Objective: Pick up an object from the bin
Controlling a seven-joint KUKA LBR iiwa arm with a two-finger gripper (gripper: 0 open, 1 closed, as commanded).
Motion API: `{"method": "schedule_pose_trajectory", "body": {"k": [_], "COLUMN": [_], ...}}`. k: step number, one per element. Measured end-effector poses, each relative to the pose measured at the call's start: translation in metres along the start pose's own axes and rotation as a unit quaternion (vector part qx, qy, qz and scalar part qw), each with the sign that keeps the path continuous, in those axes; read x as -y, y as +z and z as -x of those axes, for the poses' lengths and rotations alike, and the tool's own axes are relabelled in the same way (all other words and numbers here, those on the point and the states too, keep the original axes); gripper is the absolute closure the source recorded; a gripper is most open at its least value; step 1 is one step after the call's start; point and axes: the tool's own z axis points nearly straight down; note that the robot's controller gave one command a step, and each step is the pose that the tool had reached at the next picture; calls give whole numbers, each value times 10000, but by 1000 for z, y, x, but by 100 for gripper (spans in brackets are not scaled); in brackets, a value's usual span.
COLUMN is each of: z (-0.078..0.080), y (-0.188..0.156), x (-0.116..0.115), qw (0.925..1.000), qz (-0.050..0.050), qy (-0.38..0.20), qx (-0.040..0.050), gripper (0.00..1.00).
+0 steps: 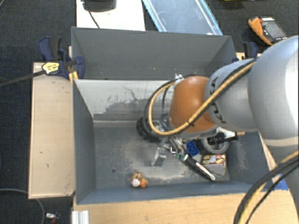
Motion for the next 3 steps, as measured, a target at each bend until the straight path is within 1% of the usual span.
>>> {"method": "schedule_pose_trajectory", "body": {"k": [1,2,3], "z": [33,36,33], "y": [1,0,-2], "x": [-82,-2,-70], "qw": [9934,9811,9935], "qz": [10,6,65], "qy": [1148,1933,1136], "qx": [-15,16,23], "gripper": [0,0,100]}}
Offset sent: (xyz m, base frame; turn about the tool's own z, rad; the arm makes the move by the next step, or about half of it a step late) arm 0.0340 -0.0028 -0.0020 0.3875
